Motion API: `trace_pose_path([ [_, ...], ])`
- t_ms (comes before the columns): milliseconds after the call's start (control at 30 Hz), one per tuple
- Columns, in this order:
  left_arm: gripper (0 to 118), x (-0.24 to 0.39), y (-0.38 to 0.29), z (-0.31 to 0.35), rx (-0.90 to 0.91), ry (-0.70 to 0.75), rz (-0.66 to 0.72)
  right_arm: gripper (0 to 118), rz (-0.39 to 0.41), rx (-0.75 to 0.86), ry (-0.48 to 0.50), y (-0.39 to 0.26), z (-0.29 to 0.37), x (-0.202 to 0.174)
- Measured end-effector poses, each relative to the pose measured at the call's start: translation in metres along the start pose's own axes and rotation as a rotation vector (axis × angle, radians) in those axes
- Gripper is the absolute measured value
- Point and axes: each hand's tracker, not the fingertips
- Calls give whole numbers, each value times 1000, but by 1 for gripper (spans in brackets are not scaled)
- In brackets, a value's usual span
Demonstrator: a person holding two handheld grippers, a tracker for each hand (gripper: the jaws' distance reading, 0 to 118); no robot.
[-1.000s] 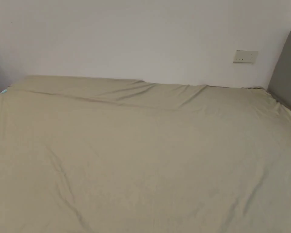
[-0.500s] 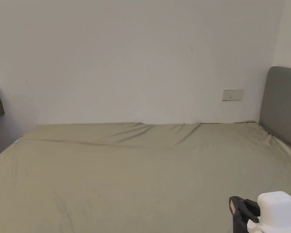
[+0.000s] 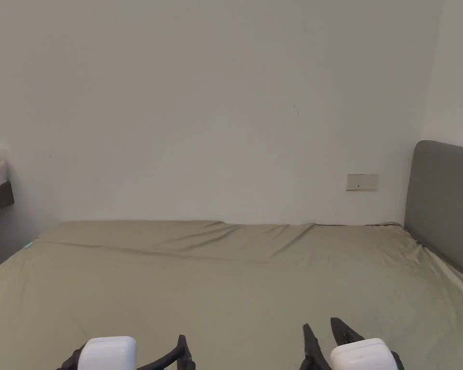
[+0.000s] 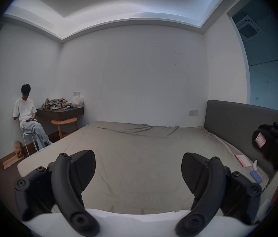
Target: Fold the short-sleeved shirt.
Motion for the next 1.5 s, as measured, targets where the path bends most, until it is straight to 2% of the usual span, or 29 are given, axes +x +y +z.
trace_pose_path([
  [33,109,0,0,1,-2,-12,13,64,-2,-11,4,2,0,2],
  [100,109,6,2,2,-3,-34,15,85,-30,-25,17,2,0,6],
  [167,113,8,3,4,2,-28,8,118,-54,-57,19,3,-2,10],
  [467,117,4,18,14,35,-118,51,118,-84,-23,-23,7,11,22],
  [600,117,5,25,20,55,-127,59,118,-62,-18,-42,9,14,24],
  [833,117,15,30,32,77,-66,16,118,-105,-25,-33,10,18,30],
  [1000,118,21,28,37,71,-43,-30,118,-98,-26,-32,12,18,30],
  [1133,118,28,22,41,109,42,-86,118,-107,-27,-35,14,20,33],
  [1300,118,33,19,45,105,60,-96,118,-108,-22,-39,16,20,37],
  [1500,118,37,20,48,103,9,-116,118,-87,-24,-52,17,18,38],
])
